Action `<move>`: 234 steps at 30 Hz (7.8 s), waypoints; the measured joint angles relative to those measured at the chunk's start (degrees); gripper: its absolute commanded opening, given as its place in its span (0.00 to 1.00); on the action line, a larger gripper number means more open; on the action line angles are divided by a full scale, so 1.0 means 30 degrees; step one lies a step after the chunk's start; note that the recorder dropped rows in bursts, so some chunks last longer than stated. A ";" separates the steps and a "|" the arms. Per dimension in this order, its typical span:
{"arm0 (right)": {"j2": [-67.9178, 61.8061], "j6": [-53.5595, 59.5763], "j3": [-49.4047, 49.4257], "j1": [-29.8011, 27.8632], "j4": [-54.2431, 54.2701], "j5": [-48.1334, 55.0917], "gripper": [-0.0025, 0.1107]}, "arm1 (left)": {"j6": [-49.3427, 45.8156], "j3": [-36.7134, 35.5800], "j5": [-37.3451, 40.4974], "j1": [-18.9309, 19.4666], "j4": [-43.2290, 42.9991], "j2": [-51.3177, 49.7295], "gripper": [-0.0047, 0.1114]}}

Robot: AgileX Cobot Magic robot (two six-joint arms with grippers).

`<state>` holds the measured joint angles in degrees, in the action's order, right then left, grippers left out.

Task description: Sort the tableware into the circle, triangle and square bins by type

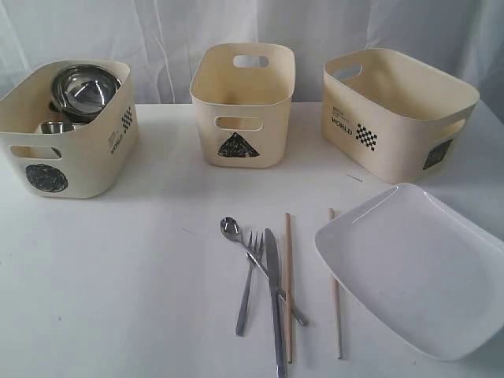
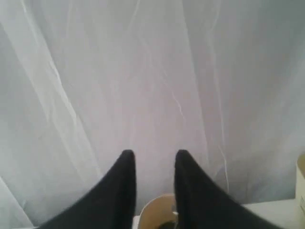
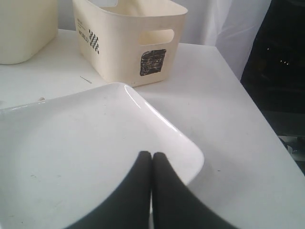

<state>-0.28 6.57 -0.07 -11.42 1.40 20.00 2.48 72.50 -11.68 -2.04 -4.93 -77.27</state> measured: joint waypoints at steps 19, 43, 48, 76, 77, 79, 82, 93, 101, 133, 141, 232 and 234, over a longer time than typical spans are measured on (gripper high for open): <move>0.0000 0.0000 0.0000 0.0000 0.0000 0.0000 0.02 | 0.0247 -0.9752 0.8543 0.0000 0.0613 1.3682 0.04; 0.0000 0.0000 0.0000 0.0000 0.0000 0.0000 0.02 | 0.4830 -1.6381 1.1673 0.1788 -0.0735 2.0215 0.04; 0.0000 0.0000 0.0000 0.0000 0.0000 0.0000 0.02 | 0.5365 -1.9660 0.9371 0.2477 -0.1079 2.2085 0.04; 0.0000 0.0000 0.0000 0.0000 0.0000 0.0000 0.02 | 0.2723 -2.3973 1.0307 0.1344 0.1263 2.5664 0.04; 0.0000 0.0000 0.0000 0.0000 0.0000 0.0000 0.02 | 0.2723 -2.3973 1.0307 0.1344 0.1263 2.5664 0.04; 0.0000 0.0000 0.0000 0.0000 0.0000 0.0000 0.02 | 0.2681 -2.3973 1.0307 0.1344 0.1263 2.5664 0.04; 0.0000 0.0000 0.0000 0.0000 0.0000 0.0000 0.02 | 0.2681 -2.3973 1.0307 0.1344 0.1263 2.5664 0.04; 0.0000 0.0000 0.0000 0.0000 0.0000 0.0000 0.02 | 0.2681 -2.3973 1.0307 0.1344 0.1263 2.5664 0.04; 0.0000 -0.0361 0.0000 0.0000 0.0778 -0.1176 0.02 | 0.2645 -2.3973 1.0307 0.1344 0.1263 2.5664 0.04; -1.0485 -1.8003 -0.9569 0.0000 -0.6839 -2.1676 0.02 | 0.2645 -2.4024 1.0054 0.1344 0.1221 2.5664 0.04; -2.2440 -1.9799 -1.5372 0.0047 -1.8720 -1.3507 0.02 | 0.2645 -2.4056 1.0021 0.1344 0.1221 2.5664 0.04; -3.4771 -0.2867 -2.2780 1.2707 0.4070 0.6373 0.02 | 0.2645 -2.4056 0.9978 0.1344 0.0815 2.5664 0.04; -3.4385 -0.2190 -2.3352 1.2707 0.4070 0.7135 0.02 | 0.2645 -2.4056 0.9978 0.1344 0.0815 2.5664 0.04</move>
<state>-103.43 0.00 -70.12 26.70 13.61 41.40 10.42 0.33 18.26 1.99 -2.49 -0.28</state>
